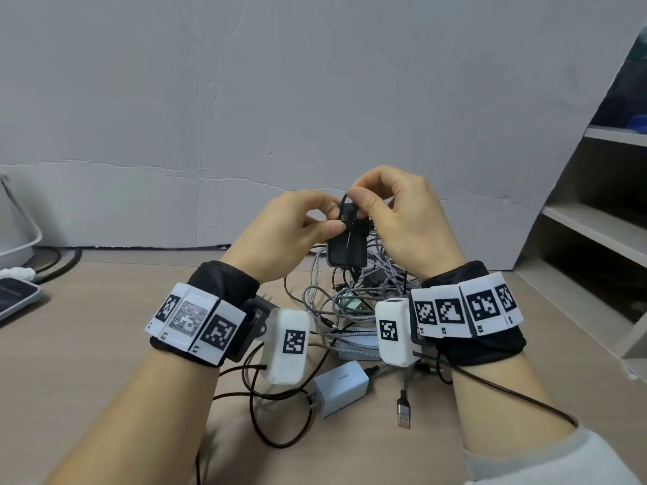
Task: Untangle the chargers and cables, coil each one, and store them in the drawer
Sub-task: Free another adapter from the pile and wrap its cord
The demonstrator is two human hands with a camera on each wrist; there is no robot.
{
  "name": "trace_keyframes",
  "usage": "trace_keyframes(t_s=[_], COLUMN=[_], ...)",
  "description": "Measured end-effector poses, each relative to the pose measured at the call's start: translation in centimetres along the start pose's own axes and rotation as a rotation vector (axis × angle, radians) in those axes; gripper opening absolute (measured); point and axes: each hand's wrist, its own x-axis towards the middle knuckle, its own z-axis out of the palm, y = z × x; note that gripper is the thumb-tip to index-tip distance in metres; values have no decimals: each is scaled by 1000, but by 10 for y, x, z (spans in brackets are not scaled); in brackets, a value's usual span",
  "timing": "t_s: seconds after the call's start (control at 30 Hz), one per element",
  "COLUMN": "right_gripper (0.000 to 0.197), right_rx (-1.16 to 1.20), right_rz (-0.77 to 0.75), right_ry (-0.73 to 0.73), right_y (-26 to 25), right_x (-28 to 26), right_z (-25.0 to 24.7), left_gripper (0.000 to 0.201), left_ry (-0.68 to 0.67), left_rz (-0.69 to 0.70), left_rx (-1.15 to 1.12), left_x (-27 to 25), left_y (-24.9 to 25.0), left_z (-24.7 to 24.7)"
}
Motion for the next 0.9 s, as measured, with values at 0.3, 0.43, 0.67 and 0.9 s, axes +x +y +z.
trace_keyframes(t_s=[0.3,0.43,0.67,0.9], right_gripper=[11,10,14,37], right_rx=[-10,-74,-152,-176], right_rz=[102,90,103,126], right_ry=[0,-54,-133,-173], right_y=[2,3,0,-5], right_x=[-1,-1,0,-4], right_z=[-3,-6,-7,-3], left_gripper=[17,17,14,11], left_ry=[27,49,133,237], left_rz=[-4,-13,-65,-82], left_rx=[-60,-28,-28,-143], left_x=[3,3,5,9], left_y=[-2,-3,-9,-17], left_z=[4,6,7,9])
